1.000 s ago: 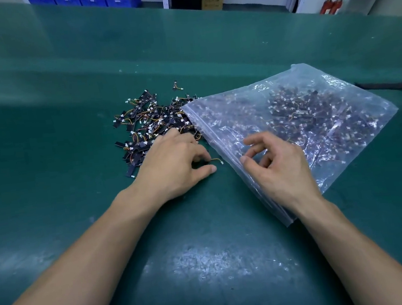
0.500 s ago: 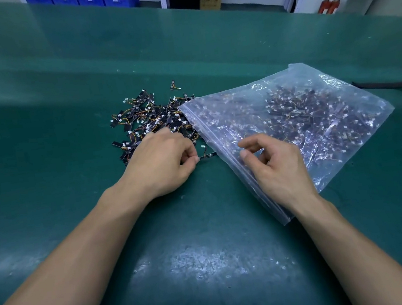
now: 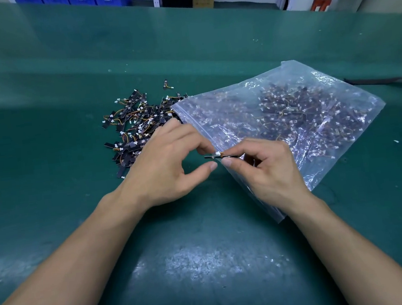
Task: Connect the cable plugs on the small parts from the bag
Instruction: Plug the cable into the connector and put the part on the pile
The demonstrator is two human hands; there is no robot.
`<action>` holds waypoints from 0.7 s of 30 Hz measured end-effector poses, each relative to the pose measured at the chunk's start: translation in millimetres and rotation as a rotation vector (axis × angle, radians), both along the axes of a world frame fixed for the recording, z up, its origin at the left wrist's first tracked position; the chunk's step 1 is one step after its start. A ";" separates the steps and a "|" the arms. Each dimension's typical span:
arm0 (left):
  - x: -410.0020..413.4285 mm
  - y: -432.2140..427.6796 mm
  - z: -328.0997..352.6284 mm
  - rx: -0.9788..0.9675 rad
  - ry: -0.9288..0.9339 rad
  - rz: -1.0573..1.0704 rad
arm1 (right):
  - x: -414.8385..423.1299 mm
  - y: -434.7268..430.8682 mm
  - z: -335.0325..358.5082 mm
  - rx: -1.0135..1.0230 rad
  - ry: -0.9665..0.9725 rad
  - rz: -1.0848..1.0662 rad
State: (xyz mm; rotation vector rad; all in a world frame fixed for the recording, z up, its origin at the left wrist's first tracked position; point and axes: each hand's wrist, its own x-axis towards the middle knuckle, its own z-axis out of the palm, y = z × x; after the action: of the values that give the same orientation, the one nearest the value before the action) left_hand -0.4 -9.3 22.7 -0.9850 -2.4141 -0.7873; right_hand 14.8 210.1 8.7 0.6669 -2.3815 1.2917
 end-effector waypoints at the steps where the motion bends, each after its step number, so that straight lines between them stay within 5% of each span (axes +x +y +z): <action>1: 0.5 0.9 -0.1 0.011 0.006 -0.005 | 0.5 -0.5 0.0 0.002 0.002 0.006; 21: -1.0 3.7 -3.5 0.034 0.038 -0.010 | 0.2 1.0 1.1 0.011 0.065 -0.023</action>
State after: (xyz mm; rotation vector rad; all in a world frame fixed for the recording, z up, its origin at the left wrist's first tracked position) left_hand -1.4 -5.6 19.2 -0.9910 -2.3576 -0.8029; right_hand 15.1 211.1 9.9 0.6726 -2.3386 1.2297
